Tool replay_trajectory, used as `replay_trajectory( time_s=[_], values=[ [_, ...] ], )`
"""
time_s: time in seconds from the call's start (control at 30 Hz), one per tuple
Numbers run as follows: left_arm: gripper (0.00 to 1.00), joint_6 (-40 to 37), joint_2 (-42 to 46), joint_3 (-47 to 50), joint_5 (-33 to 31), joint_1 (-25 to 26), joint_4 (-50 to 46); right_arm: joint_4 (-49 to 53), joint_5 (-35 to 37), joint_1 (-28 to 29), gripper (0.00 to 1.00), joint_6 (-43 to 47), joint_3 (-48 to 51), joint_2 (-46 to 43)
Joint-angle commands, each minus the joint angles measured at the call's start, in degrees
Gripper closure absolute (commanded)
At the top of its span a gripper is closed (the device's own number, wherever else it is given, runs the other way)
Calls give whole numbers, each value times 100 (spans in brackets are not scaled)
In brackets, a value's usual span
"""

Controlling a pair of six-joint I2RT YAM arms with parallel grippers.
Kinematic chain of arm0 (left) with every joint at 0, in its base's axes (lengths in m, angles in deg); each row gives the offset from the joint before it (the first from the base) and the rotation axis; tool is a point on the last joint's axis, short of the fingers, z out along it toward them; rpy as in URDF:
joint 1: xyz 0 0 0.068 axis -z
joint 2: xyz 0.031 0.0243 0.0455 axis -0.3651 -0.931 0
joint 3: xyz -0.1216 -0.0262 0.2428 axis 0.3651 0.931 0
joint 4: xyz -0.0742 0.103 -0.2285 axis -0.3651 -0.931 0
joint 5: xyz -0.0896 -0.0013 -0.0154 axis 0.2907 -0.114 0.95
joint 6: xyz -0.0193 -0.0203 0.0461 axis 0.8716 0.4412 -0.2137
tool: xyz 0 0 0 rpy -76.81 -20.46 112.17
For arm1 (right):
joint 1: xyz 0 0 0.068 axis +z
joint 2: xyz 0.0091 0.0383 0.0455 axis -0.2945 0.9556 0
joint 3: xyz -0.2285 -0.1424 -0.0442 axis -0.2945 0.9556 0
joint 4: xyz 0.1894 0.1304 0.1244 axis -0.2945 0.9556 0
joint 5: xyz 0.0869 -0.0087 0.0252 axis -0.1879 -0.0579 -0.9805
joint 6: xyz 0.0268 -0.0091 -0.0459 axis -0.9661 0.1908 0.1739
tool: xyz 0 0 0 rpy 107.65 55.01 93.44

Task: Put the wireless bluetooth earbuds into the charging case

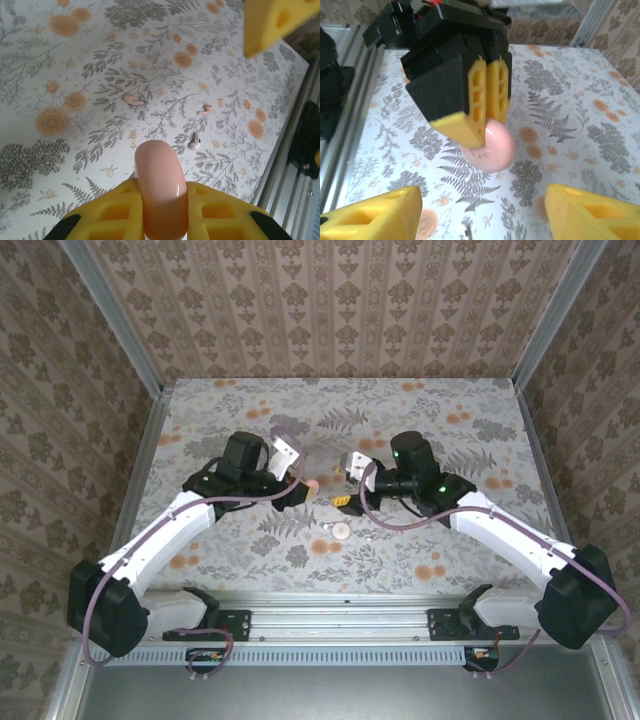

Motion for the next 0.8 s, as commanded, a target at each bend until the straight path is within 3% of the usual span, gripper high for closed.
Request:
replay_trajectory(
  time_s=[0.0, 0.27, 0.77],
  values=[
    [81, -901, 292, 119, 355, 2, -159, 1060, -851, -212, 35, 221, -297, -128],
    [80, -1773, 643, 413, 650, 156, -107, 2558, -766, -267, 38, 1058, -1052, 312],
    [81, -2516, 736, 687, 517, 536, -122, 3511, -1065, -280, 38, 1959, -1587, 783]
  ],
)
